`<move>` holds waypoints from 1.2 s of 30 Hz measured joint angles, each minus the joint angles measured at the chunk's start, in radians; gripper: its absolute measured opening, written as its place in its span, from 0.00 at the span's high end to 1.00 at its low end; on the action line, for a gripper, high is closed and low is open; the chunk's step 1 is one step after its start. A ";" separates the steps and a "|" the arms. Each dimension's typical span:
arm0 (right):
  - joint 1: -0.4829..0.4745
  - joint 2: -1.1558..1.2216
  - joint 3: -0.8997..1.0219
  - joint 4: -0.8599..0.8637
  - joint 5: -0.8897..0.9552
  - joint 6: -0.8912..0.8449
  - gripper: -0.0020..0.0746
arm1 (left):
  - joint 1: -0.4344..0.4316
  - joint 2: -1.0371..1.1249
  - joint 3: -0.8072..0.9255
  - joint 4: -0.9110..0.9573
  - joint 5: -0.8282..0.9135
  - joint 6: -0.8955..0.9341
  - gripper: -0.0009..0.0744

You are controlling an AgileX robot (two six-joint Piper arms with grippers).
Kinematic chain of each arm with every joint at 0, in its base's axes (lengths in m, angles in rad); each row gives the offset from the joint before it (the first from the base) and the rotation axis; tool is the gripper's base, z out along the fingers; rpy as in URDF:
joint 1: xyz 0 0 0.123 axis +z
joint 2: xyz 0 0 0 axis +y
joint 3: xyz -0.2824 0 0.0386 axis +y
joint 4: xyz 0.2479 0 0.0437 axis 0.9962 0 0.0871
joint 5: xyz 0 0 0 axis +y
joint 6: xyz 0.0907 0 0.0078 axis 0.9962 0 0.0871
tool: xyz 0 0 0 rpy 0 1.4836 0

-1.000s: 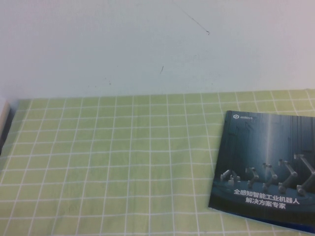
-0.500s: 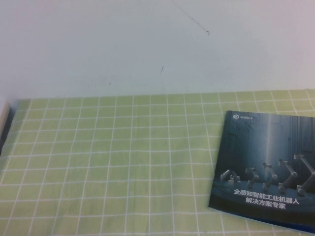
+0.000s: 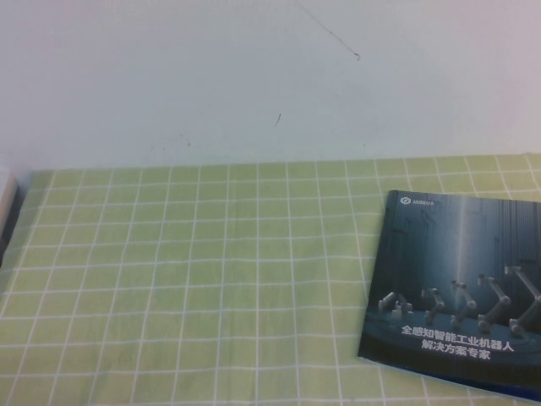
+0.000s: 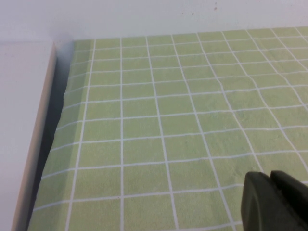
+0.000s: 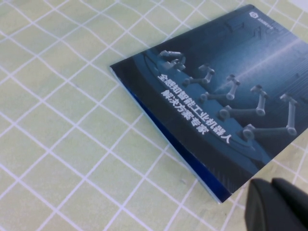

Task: Close book
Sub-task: 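Close the open booklet and leave it lying on the table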

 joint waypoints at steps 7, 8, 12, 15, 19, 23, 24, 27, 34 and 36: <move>-0.048 -0.006 0.040 0.007 -0.129 0.043 0.98 | 0.000 0.000 0.000 0.000 0.000 0.000 0.99; -0.061 -0.011 0.053 0.001 -0.162 0.070 0.98 | 0.000 0.000 0.000 0.000 0.000 0.000 0.99; -0.111 -0.065 0.162 -0.083 -0.371 0.212 0.98 | 0.000 0.000 0.000 0.000 0.000 0.000 0.99; -0.119 -0.150 0.270 -0.181 -0.506 0.339 0.98 | 0.000 0.000 0.000 0.000 0.000 0.000 0.99; -0.121 -0.283 0.403 -0.231 -0.585 0.429 0.98 | 0.000 0.000 0.000 0.000 0.000 0.000 0.99; -0.121 -0.334 0.429 -0.236 -0.512 0.480 0.98 | 0.000 0.000 0.000 0.000 0.000 0.000 0.99; -0.121 -0.334 0.431 -0.239 -0.481 0.494 0.98 | 0.000 0.000 0.000 0.000 0.000 0.000 0.99; -0.121 -0.335 0.429 -0.241 -0.466 0.520 0.98 | 0.000 0.000 0.000 0.000 0.000 0.000 0.99; -0.121 -0.335 0.428 -0.242 -0.464 0.529 0.98 | 0.000 0.000 0.000 0.000 0.000 0.000 0.99; -0.121 -0.335 0.428 -0.243 -0.464 0.538 0.98 | 0.000 0.000 0.000 0.000 0.000 0.000 0.99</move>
